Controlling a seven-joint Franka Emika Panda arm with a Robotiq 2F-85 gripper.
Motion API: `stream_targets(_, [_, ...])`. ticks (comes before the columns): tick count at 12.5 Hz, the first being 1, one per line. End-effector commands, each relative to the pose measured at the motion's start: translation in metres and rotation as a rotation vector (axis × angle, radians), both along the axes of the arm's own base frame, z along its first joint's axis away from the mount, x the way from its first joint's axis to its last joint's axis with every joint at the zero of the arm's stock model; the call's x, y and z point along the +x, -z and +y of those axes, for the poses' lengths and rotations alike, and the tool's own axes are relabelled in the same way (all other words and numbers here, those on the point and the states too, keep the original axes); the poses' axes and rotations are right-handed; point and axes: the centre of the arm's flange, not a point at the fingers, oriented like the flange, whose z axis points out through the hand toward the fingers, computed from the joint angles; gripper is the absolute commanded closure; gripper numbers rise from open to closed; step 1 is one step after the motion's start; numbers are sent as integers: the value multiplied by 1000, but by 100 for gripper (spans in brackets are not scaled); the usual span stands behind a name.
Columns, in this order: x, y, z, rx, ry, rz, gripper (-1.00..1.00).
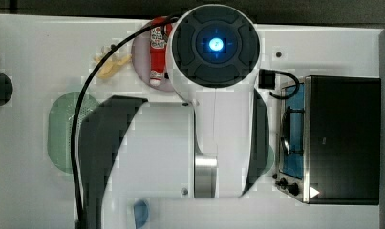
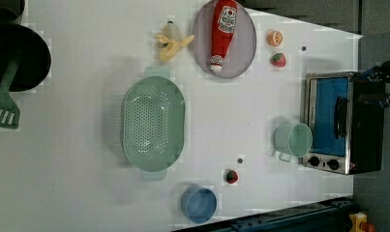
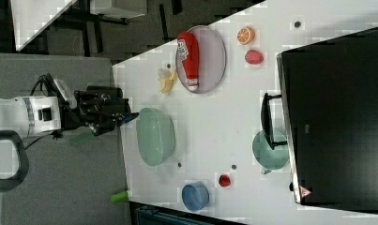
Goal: Drag strainer left to right.
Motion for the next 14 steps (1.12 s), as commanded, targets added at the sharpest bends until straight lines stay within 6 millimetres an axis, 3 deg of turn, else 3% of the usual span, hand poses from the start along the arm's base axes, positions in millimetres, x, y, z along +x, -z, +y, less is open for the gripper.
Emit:
stream_targets(1, [-152,-68,-43,31,102,0,-46])
stream_targets(3, [-150,-67,-29,23,77,5,-89])
stream_targets(4, [-149,-67,-22,17,64,2,-100])
stream_targets(7, [-140,-63,8,-5,8,-14,-100])
stream_targets(10, [-123,-43,75,-45,-23,-33,-100])
stream_targets(14, [-110,22,182,-98,107,16,-100])
